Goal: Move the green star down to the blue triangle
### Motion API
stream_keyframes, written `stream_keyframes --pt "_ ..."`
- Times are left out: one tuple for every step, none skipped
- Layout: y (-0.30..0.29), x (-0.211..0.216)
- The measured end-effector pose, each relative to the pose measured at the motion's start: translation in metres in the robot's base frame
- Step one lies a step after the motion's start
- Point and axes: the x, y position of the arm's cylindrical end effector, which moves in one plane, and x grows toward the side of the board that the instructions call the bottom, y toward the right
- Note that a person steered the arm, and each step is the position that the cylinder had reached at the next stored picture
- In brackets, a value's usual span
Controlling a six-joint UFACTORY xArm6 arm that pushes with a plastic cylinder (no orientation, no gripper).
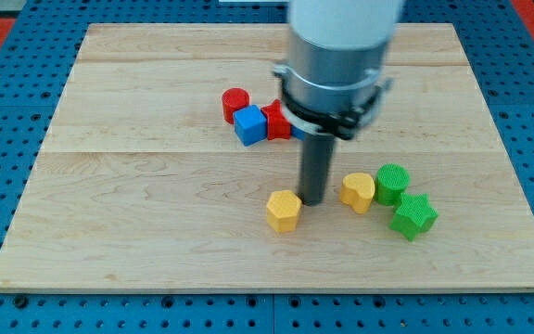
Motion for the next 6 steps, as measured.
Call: stream_keyframes --pt "0.004 0.027" --pt "0.047 0.052" --pt "0.066 0.086" --pt "0.156 0.088" --pt "0.202 0.082" --pt "0.106 0.037"
